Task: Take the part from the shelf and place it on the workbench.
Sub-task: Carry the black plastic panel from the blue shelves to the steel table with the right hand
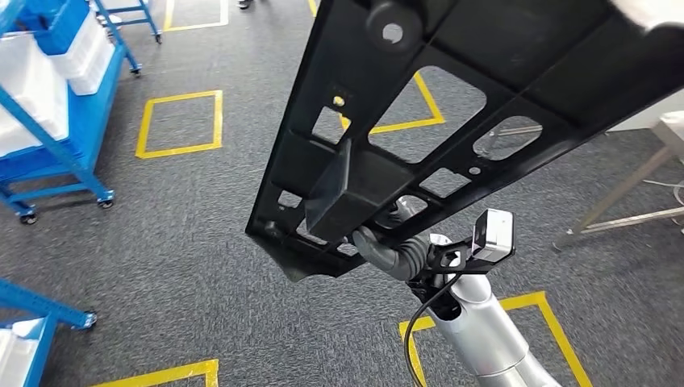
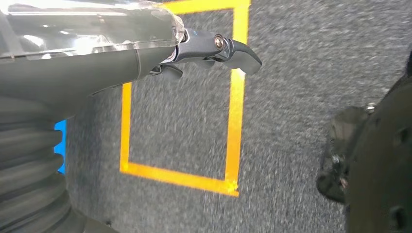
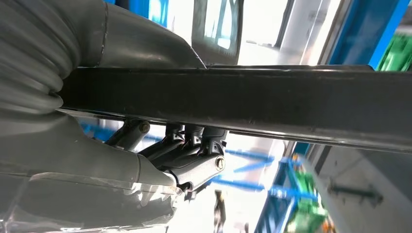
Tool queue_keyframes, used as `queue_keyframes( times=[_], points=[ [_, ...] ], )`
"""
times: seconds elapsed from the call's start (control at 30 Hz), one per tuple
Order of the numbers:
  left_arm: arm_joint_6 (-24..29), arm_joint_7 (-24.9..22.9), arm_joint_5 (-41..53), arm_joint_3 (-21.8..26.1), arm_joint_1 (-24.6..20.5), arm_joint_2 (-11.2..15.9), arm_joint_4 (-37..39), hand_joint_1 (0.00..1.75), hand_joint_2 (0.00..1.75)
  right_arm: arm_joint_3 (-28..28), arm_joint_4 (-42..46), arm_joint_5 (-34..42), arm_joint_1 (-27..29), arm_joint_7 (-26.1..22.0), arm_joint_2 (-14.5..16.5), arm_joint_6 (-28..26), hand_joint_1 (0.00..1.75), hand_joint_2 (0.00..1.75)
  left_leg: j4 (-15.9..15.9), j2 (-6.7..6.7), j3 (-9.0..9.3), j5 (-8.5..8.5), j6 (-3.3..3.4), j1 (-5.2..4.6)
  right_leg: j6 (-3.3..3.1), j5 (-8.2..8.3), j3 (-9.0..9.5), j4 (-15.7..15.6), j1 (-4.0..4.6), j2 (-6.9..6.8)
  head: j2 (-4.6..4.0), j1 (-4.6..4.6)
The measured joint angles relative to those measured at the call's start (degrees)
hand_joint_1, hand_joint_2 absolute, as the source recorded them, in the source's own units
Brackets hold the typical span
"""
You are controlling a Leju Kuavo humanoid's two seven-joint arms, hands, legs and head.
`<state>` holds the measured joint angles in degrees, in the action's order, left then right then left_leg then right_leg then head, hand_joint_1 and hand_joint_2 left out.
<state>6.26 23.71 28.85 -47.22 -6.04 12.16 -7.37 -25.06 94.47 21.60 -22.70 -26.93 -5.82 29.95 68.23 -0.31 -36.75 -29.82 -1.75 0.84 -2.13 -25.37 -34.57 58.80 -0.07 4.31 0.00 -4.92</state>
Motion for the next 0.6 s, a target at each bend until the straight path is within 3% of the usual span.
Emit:
queue_keyframes(
  times=[0.07,0.1,0.13,0.2,0.27,0.33,0.4,0.43,0.47,0.53,0.6],
  points=[
    [-0.03,-0.13,-0.01,-0.25,-0.12,-0.03,0.0,0.0,1.75,0.61,-0.02,-0.05,0.03,-0.14,-0.01,-0.07,1.75,1.75,-6.79,-2.38,2.73,2.91,0.17,0.22,0.48,-0.19,-0.19,0.48,-0.02,1.46,0.0,0.01],
    [-0.03,-0.24,-0.02,-0.42,-0.19,-0.02,0.0,0.0,1.75,0.86,-0.02,-0.05,0.1,-0.19,-0.01,-0.09,1.75,1.75,-8.6,-3.26,3.49,3.32,0.29,0.23,0.8,-0.18,-0.38,0.62,-0.09,2.09,0.0,0.01],
    [-0.02,-0.38,-0.01,-0.61,-0.28,-0.01,0.0,0.0,1.75,1.12,-0.03,-0.05,0.27,-0.22,-0.02,-0.09,1.75,1.75,-9.13,-3.54,3.77,3.09,0.5,0.14,1.16,-0.07,-0.58,0.62,-0.17,2.68,0.0,0.01],
    [0.1,-0.66,-0.02,-0.91,-0.55,-0.02,0.0,0.0,1.75,1.69,-0.03,-0.06,0.85,-0.28,-0.05,-0.09,1.75,1.75,-9.66,-2.49,4.04,3.36,1.17,0.07,1.91,0.08,-0.81,0.55,-0.38,3.3,0.0,0.02],
    [0.31,-0.77,-0.05,-1.11,-0.7,-0.05,0.0,0.0,1.75,2.31,-0.06,-0.14,1.34,-0.51,-0.08,-0.15,1.75,1.75,-10.29,-1.25,4.33,3.7,2.03,0.13,2.41,-1.36,-1.77,2.6,-0.21,0.82,0.0,0.02],
    [0.44,-0.79,-0.07,-1.25,-0.52,-0.07,0.0,0.0,1.75,2.85,-0.1,-0.32,1.75,-0.85,-0.08,-0.23,1.75,1.75,-10.58,0.1,4.44,3.78,2.59,-0.06,2.67,-4.78,-4.79,8.95,-0.13,-2.62,0.0,0.01],
    [0.45,-0.79,-0.03,-1.32,-0.29,-0.08,0.0,0.0,1.75,3.33,-0.17,-0.55,2.47,-1.01,-0.1,-0.28,1.75,1.75,-10.57,1.56,4.43,3.67,2.74,-0.24,2.89,-7.12,-8.0,15.43,-0.33,-3.72,0.0,0.02],
    [0.45,-0.79,-0.02,-1.33,-0.25,-0.08,0.0,0.0,1.75,3.55,-0.21,-0.64,2.84,-1.02,-0.11,-0.33,1.75,1.75,-10.56,2.29,4.45,3.61,2.72,-0.26,2.97,-6.85,-8.41,16.2,-0.44,-3.93,0.0,0.02],
    [0.45,-0.79,0.0,-1.34,-0.26,-0.09,0.0,0.0,1.75,3.75,-0.22,-0.72,3.1,-1.03,-0.13,-0.43,1.75,1.75,-10.54,2.98,4.51,3.53,2.66,-0.26,3.0,-5.54,-7.61,14.6,-0.53,-4.21,0.0,0.02],
    [0.41,-0.79,0.0,-1.35,-0.32,-0.12,0.0,0.0,1.75,4.16,-0.17,-0.79,3.31,-1.06,-0.15,-0.73,1.75,1.75,-10.49,4.22,4.79,3.27,2.35,-0.31,2.89,-2.1,-3.58,6.93,-0.5,-6.16,0.0,0.02],
    [0.3,-0.85,-0.01,-1.42,-0.34,-0.14,0.0,0.0,1.75,4.61,0.2,-0.8,3.64,-1.09,-0.15,-0.9,1.75,1.75,-10.35,5.28,5.07,2.9,1.8,-0.61,2.3,-0.51,-0.69,1.25,-0.07,-8.03,0.0,0.02]
  ],
)
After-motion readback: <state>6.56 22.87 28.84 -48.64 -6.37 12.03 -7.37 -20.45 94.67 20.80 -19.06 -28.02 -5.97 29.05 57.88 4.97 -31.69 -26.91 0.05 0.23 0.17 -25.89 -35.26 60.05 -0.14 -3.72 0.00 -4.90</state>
